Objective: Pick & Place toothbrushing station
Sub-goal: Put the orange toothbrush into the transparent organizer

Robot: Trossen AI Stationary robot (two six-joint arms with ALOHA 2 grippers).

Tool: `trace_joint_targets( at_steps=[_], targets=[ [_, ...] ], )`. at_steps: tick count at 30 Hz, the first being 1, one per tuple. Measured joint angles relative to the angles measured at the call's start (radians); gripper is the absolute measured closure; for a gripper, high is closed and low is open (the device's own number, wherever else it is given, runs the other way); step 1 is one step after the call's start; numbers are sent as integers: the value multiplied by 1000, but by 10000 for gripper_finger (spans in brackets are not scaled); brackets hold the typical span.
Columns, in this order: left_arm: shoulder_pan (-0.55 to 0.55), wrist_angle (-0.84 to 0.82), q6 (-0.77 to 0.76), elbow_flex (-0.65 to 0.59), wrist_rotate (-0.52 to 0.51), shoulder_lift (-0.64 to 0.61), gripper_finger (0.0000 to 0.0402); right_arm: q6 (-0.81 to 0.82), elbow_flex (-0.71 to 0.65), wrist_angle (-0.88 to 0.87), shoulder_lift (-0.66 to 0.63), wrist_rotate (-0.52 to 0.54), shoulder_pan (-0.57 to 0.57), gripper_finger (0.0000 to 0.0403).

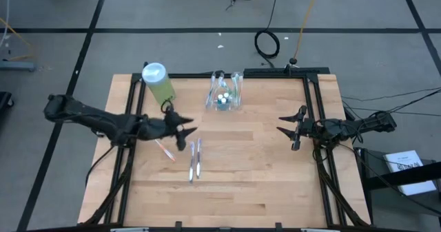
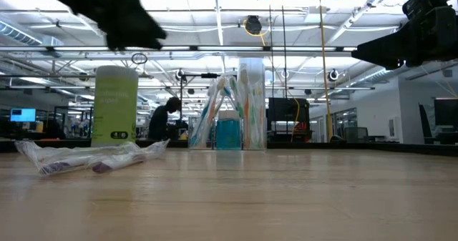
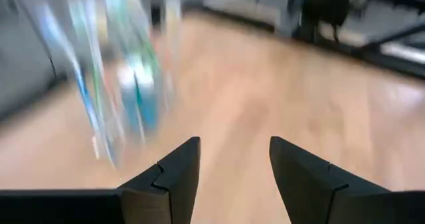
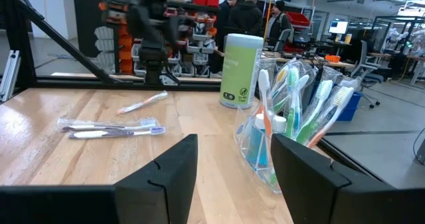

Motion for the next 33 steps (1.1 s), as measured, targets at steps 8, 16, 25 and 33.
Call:
trace_joint_targets(
  at_steps=[8, 16, 25, 33],
  targets=[
    [-185, -674, -785, 127, 108, 28, 213, 0, 0, 0, 0, 0, 0, 220],
    [-274, -924, -1558, 73, 255, 127, 213, 0, 0, 0, 0, 0, 0, 220],
    [-252, -913, -1760, -57, 372, 160, 213, 0, 0, 0, 0, 0, 0, 220],
    [-186, -915, -1744, -116, 334, 154, 213, 0, 0, 0, 0, 0, 0, 220]
  ],
)
